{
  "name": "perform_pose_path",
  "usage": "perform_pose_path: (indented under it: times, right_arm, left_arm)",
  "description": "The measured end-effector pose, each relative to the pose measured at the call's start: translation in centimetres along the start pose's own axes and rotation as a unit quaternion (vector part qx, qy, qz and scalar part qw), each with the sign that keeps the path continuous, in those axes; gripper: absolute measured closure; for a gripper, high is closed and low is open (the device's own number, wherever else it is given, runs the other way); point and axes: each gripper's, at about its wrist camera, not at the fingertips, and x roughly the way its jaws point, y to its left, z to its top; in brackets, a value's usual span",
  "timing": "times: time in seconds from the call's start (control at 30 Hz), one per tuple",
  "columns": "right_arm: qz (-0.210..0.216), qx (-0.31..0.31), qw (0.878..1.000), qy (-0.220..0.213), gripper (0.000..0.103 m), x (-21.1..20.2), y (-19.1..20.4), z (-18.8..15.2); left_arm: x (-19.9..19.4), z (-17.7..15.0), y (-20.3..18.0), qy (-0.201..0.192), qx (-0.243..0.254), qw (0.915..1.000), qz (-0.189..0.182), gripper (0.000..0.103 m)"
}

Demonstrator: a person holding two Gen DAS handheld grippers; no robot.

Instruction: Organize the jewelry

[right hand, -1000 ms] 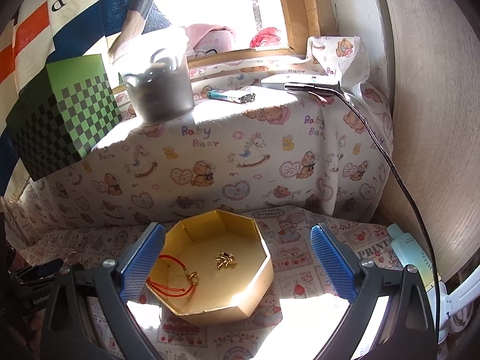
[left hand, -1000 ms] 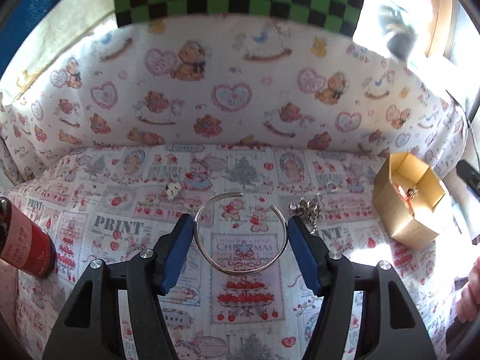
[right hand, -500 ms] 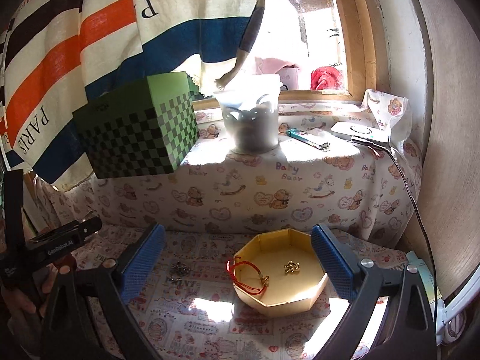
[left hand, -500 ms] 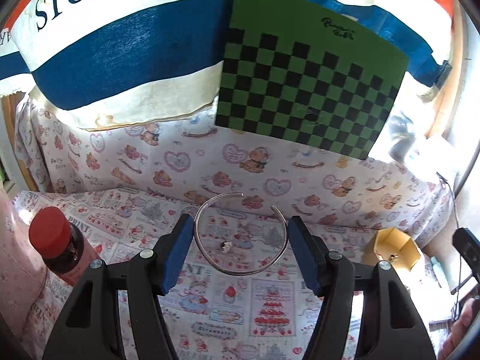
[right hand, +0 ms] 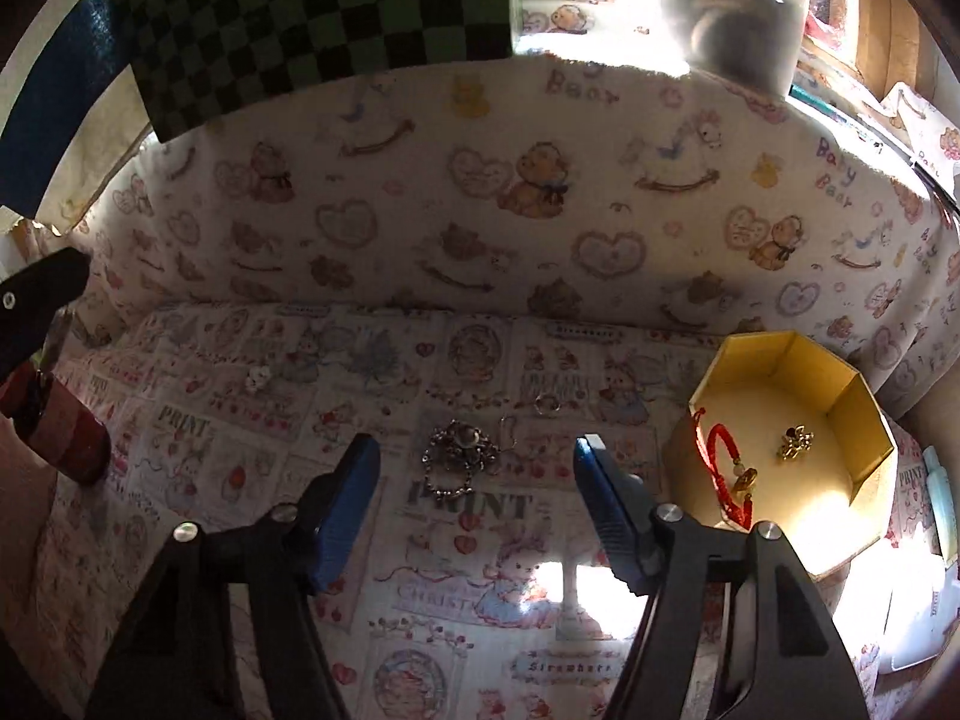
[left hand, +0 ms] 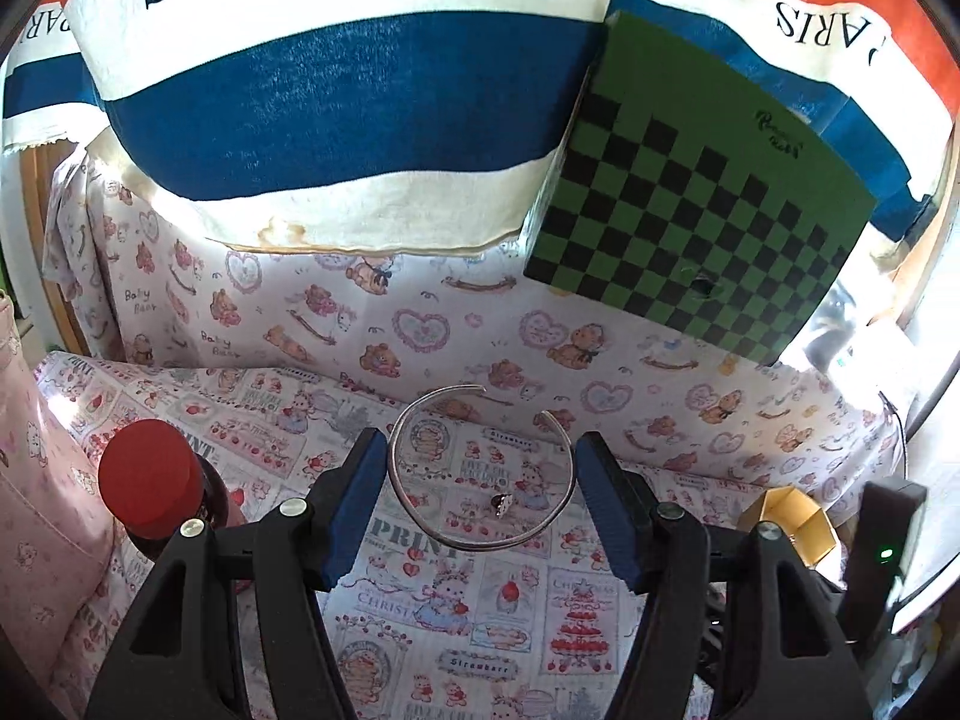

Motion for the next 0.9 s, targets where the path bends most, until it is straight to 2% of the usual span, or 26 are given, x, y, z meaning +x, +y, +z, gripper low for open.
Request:
perform_pose_path:
  times: [0.03, 0.13, 0.27, 0.37, 0.4, 0.5, 0.6, 0.7, 0.8, 0.9]
  right_arm:
    - [0.003, -0.003, 1.000, 0.005, 0.044, 0.4, 0.1, -0.2]
    - [0.008, -0.016, 1.000, 0.024, 0.044, 1.6, 0.4, -0.5]
    - [-0.006, -0.027, 0.999, 0.031, 0.046, 2.3, 0.7, -0.8]
    - [-0.026, -0.041, 0.998, 0.028, 0.065, 2.4, 0.9, -0.6]
    - [-0.022, -0.044, 0.998, 0.030, 0.072, 2.5, 0.9, -0.6]
    - [-0.002, -0.034, 0.999, 0.037, 0.085, 2.6, 0.8, -0.6]
    - [0.021, -0.018, 0.999, 0.044, 0.085, 2.4, -0.1, -0.8]
    - [0.028, -0.012, 0.999, 0.040, 0.085, 1.5, -1.2, -1.1]
    - [0.030, -0.005, 0.999, 0.031, 0.085, -0.1, -2.3, -1.2]
    - [0.052, 0.012, 0.998, 0.025, 0.085, -1.4, -3.9, -1.0]
  left_arm:
    - [-0.1, 0.1, 0.1, -0.002, -0.001, 1.0000, 0.000, 0.040]
    - [0.0, 0.1, 0.2, 0.001, -0.008, 1.0000, 0.001, 0.040]
    - [0.7, -0.1, 0.0, 0.010, -0.008, 0.9999, 0.010, 0.040]
    - [1.3, -0.2, -0.1, 0.015, -0.010, 0.9997, 0.017, 0.040]
    - [1.5, -0.3, -0.2, 0.017, -0.010, 0.9996, 0.018, 0.040]
    - [1.8, -0.5, -0.4, 0.021, -0.005, 0.9995, 0.024, 0.040]
    - [1.9, -0.8, -0.9, 0.020, 0.002, 0.9994, 0.027, 0.040]
    - [2.1, -1.4, -2.5, 0.024, 0.035, 0.9988, 0.024, 0.040]
    - [1.7, -1.9, -3.8, 0.013, 0.061, 0.9974, 0.036, 0.040]
    - [0.7, -2.1, -4.6, -0.011, 0.080, 0.9955, 0.051, 0.040]
